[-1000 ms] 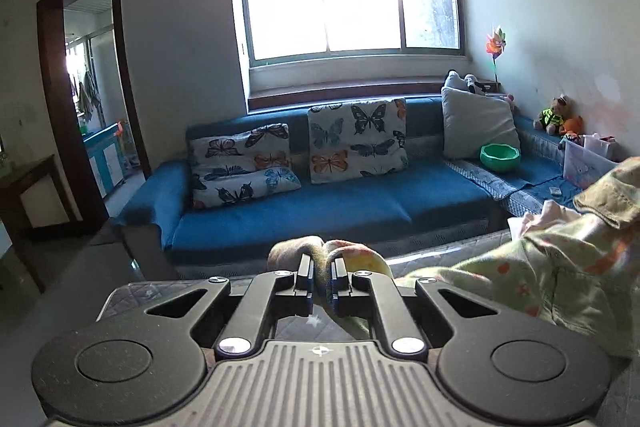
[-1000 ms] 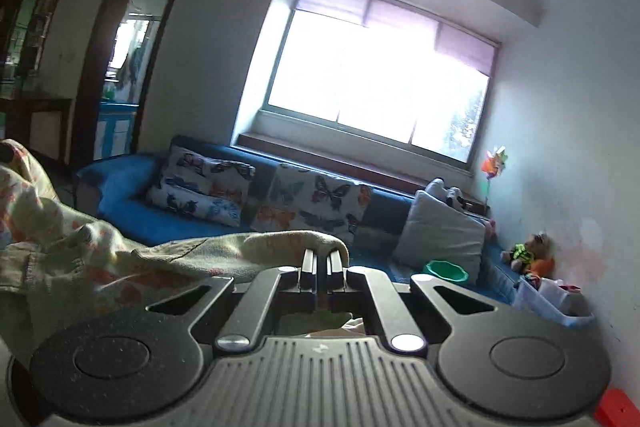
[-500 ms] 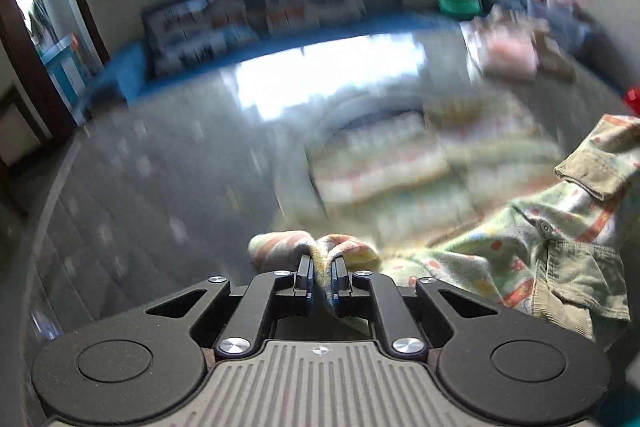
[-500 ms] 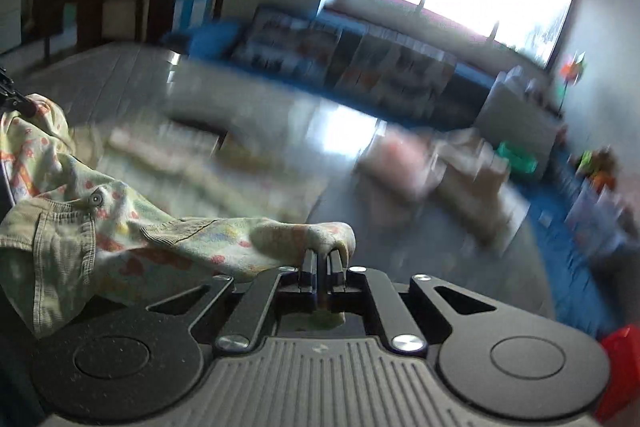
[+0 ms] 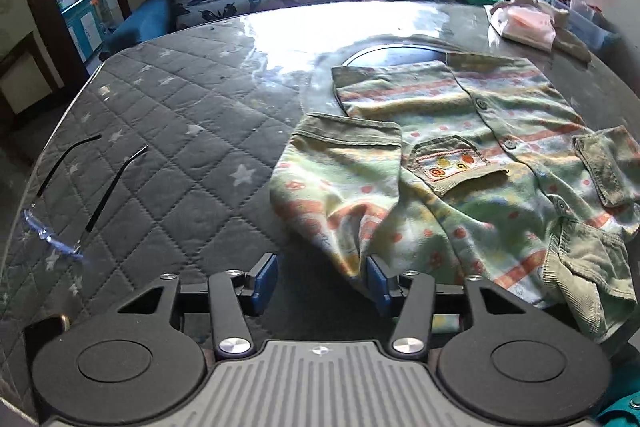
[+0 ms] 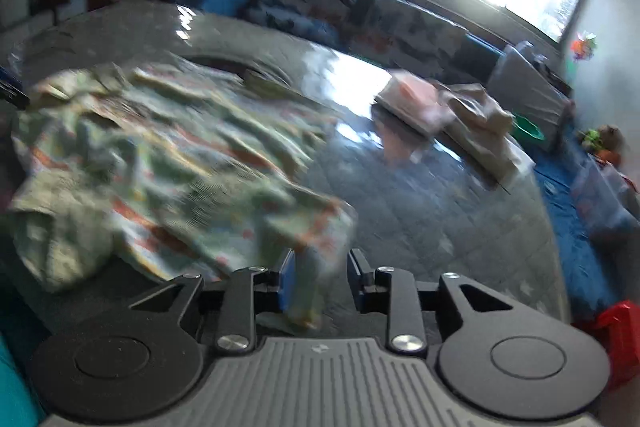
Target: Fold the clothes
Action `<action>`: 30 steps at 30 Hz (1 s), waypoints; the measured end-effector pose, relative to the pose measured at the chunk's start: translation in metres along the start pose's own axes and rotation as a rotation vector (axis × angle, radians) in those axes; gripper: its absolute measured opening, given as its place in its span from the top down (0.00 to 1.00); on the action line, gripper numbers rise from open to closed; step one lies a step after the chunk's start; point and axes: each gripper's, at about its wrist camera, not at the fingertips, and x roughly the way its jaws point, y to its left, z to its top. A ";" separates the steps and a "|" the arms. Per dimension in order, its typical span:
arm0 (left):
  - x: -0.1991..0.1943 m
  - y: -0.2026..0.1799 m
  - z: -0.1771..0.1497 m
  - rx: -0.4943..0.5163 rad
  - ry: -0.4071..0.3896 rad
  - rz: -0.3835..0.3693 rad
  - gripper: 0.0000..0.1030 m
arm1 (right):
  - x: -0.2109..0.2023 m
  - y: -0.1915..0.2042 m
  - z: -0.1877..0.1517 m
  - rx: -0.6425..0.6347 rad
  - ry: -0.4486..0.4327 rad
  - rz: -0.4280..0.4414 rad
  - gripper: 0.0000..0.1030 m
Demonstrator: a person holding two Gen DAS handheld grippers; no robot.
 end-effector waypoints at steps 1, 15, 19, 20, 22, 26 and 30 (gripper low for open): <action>-0.001 0.001 0.000 -0.007 -0.009 0.000 0.48 | 0.001 0.006 0.002 -0.002 -0.006 0.033 0.73; -0.016 0.001 -0.002 -0.082 -0.096 -0.021 0.41 | 0.064 0.067 0.006 -0.118 0.019 0.170 0.72; -0.010 -0.018 0.004 -0.062 -0.105 -0.068 0.40 | 0.061 0.059 0.002 -0.072 -0.012 0.152 0.92; -0.009 -0.024 0.005 -0.054 -0.109 -0.080 0.40 | 0.058 0.055 0.001 -0.062 -0.024 0.136 0.93; -0.004 -0.036 0.009 -0.037 -0.109 -0.111 0.40 | 0.050 0.045 -0.001 -0.031 -0.050 0.096 0.93; 0.006 -0.063 0.017 0.006 -0.107 -0.168 0.39 | 0.031 0.011 -0.004 0.059 -0.099 -0.012 0.94; 0.014 -0.089 0.022 0.058 -0.109 -0.214 0.38 | 0.020 -0.026 -0.012 0.155 -0.117 -0.131 0.94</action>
